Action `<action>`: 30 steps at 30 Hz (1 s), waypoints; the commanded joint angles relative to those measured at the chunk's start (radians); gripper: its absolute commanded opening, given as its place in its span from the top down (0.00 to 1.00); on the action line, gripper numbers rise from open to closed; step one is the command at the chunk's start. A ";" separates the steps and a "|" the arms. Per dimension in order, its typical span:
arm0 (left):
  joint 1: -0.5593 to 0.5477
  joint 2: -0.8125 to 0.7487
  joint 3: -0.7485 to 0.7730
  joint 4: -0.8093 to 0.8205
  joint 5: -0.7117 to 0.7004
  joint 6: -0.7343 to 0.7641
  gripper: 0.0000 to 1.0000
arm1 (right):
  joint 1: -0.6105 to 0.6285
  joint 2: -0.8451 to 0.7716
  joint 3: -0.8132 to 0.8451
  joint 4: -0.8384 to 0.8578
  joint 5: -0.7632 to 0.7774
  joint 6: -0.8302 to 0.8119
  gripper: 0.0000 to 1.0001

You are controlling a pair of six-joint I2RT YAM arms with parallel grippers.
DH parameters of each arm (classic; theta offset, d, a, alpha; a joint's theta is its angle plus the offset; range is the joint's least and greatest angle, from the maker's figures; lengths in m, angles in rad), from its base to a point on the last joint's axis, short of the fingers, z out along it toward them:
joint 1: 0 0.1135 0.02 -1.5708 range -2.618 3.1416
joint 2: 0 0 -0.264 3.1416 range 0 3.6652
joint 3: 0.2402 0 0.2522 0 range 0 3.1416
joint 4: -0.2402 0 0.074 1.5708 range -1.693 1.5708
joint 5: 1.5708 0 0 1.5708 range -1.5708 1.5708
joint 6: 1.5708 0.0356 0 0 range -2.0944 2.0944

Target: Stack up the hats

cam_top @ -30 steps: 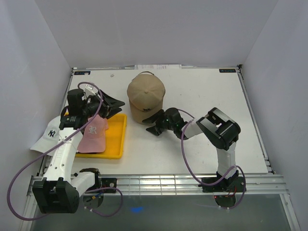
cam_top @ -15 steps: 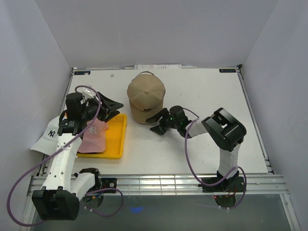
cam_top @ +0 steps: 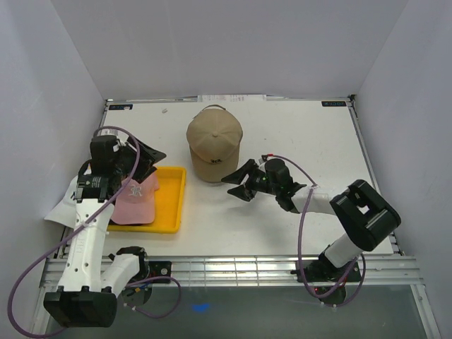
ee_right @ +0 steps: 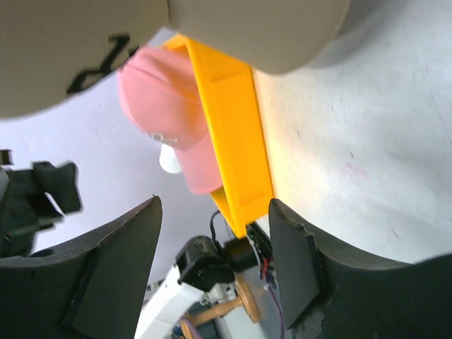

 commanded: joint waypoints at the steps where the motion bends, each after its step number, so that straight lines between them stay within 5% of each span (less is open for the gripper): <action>1: -0.001 0.046 0.162 -0.150 -0.295 0.114 0.31 | 0.000 -0.113 -0.043 -0.053 -0.023 -0.119 0.32; 11: -0.011 0.324 0.388 -0.255 -0.550 0.380 0.31 | 0.000 -0.324 0.052 -0.483 -0.024 -0.490 0.32; 15: -0.108 0.391 0.414 -0.271 -0.671 0.409 0.30 | 0.000 -0.380 0.088 -0.571 -0.012 -0.566 0.30; 25: -0.175 0.583 0.543 -0.382 -0.898 0.464 0.27 | 0.000 -0.411 0.083 -0.625 -0.042 -0.621 0.30; 30: -0.179 0.635 0.521 -0.377 -0.881 0.491 0.27 | 0.000 -0.417 0.074 -0.625 -0.050 -0.624 0.30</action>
